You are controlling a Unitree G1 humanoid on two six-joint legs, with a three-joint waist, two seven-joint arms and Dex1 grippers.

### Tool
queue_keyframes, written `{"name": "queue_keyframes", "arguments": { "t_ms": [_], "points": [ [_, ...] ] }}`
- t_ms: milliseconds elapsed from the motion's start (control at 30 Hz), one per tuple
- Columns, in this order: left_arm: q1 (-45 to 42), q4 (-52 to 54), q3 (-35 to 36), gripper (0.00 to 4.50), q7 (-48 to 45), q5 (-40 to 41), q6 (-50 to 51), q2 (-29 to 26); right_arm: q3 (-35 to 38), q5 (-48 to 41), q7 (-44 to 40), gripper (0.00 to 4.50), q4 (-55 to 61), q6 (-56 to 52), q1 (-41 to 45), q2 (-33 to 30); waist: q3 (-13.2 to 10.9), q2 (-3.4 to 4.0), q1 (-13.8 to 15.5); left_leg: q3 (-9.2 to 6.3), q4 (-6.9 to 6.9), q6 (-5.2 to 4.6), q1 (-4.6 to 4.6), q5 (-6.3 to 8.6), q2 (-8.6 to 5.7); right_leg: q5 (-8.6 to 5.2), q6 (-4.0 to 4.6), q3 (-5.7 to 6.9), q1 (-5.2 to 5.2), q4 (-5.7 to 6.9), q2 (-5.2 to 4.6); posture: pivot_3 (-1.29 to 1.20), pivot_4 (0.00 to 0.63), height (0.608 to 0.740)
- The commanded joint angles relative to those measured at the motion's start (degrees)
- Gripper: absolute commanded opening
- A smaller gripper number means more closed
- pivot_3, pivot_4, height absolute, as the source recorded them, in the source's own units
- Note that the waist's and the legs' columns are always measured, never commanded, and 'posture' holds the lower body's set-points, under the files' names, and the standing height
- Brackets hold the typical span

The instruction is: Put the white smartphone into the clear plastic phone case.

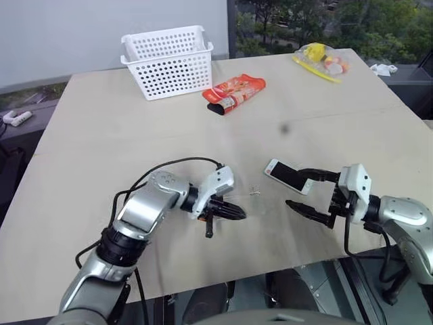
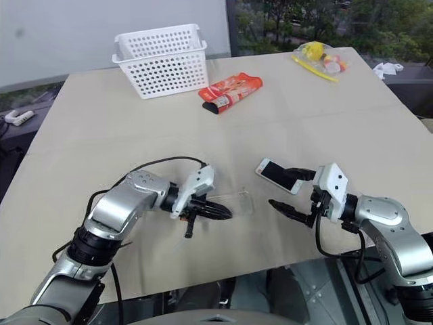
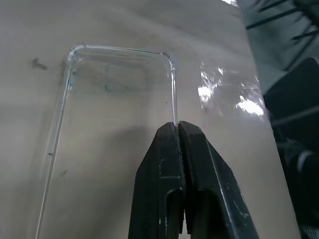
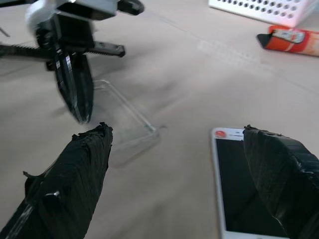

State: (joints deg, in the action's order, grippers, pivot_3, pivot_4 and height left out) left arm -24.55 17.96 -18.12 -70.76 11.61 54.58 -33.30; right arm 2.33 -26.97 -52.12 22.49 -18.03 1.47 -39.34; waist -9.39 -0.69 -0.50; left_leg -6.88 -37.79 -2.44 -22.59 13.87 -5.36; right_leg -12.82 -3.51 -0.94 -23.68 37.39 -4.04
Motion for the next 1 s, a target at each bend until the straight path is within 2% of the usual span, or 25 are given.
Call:
{"name": "queue_keyframes", "arguments": {
  "t_ms": [33,67,267,300,333,500,700,767,867,1000],
  "points": [
    [-0.2,2.1,0.7,0.61,2.8,1.8,-2.3,-0.1,-0.4,2.7,2.6,4.5,-1.8,-1.7,1.4,-0.3,0.0,0.0,0.1,0.0,0.0,0.01,0.0,-0.01,0.0,0.0,0.01,0.0,-0.01,0.01,0.0,0.0,0.15,0.74],
    [-0.4,2.1,1.0,0.87,3.2,2.3,-2.6,-0.3,-0.9,3.2,3.2,4.5,-2.7,-2.9,1.8,-0.2,0.0,0.0,0.1,-0.01,0.0,0.02,-0.01,-0.01,0.0,0.0,0.02,0.0,-0.02,0.01,-0.01,0.0,0.15,0.74],
    [-1.4,3.0,3.1,3.71,5.1,4.5,-5.4,-2.1,-4.1,8.9,6.5,4.5,-8.4,-4.8,4.9,0.7,0.0,0.0,0.2,0.04,0.04,0.05,-0.05,-0.01,-0.03,0.01,0.03,-0.03,-0.03,-0.1,-0.07,0.0,0.15,0.74],
    [-1.5,3.6,3.9,3.93,5.3,5.1,-5.9,-2.4,-4.6,9.6,6.7,4.5,-9.6,-4.7,5.6,0.9,0.0,0.0,0.2,0.04,0.04,0.05,-0.06,-0.01,-0.03,0.01,0.03,-0.03,-0.03,-0.12,-0.07,0.0,0.15,0.74],
    [-1.8,4.4,5.5,4.41,6.3,5.3,-7.3,-2.6,-5.4,10.6,6.4,4.5,-11.4,-4.4,6.6,1.0,0.0,0.01,0.2,0.04,0.05,0.05,-0.08,-0.02,-0.02,0.01,0.03,-0.03,-0.03,-0.14,-0.06,0.0,0.15,0.74],
    [-1.2,9.9,11.3,4.41,12.9,4.6,-17.1,-0.8,-8.2,13.4,4.3,4.5,-16.7,-4.6,8.9,0.2,0.0,0.01,0.3,0.04,0.05,0.08,-0.08,-0.03,-0.02,0.02,0.03,-0.02,-0.03,-0.19,-0.07,0.0,0.15,0.74],
    [2.6,15.5,12.1,4.41,19.9,2.2,-16.5,-2.8,-10.6,13.7,0.4,4.5,-17.4,-6.0,9.4,-0.8,0.0,0.01,0.3,0.1,0.27,0.28,-0.05,-0.15,-0.02,0.03,0.03,-0.07,-0.02,-0.35,-0.07,0.0,0.15,0.74],
    [3.6,16.7,11.9,4.48,21.5,2.0,-15.8,-3.3,-11.1,13.9,-0.5,3.99,-18.3,-5.8,10.1,-0.8,0.0,0.01,0.4,0.05,0.36,0.28,-0.05,-0.15,0.0,0.02,0.04,-0.01,-0.02,-0.37,-0.05,0.0,0.15,0.74],
    [5.0,18.1,12.1,4.48,23.2,3.1,-14.4,-3.3,-11.7,14.8,-1.6,2.96,-19.6,-4.8,11.1,-0.8,0.0,-0.01,0.2,0.07,0.36,0.22,-0.02,-0.11,0.0,0.03,0.04,-0.04,-0.01,-0.37,-0.04,0.0,0.15,0.74],
    [6.3,19.8,11.7,4.48,24.6,4.3,-12.4,-3.4,-12.1,16.4,-2.4,2.81,-21.9,-1.9,12.6,-0.6,0.1,-0.14,-0.2,0.15,0.35,0.06,0.1,-0.03,0.01,0.04,0.05,-0.07,0.05,-0.38,-0.02,0.0,0.15,0.74]
  ]
}}
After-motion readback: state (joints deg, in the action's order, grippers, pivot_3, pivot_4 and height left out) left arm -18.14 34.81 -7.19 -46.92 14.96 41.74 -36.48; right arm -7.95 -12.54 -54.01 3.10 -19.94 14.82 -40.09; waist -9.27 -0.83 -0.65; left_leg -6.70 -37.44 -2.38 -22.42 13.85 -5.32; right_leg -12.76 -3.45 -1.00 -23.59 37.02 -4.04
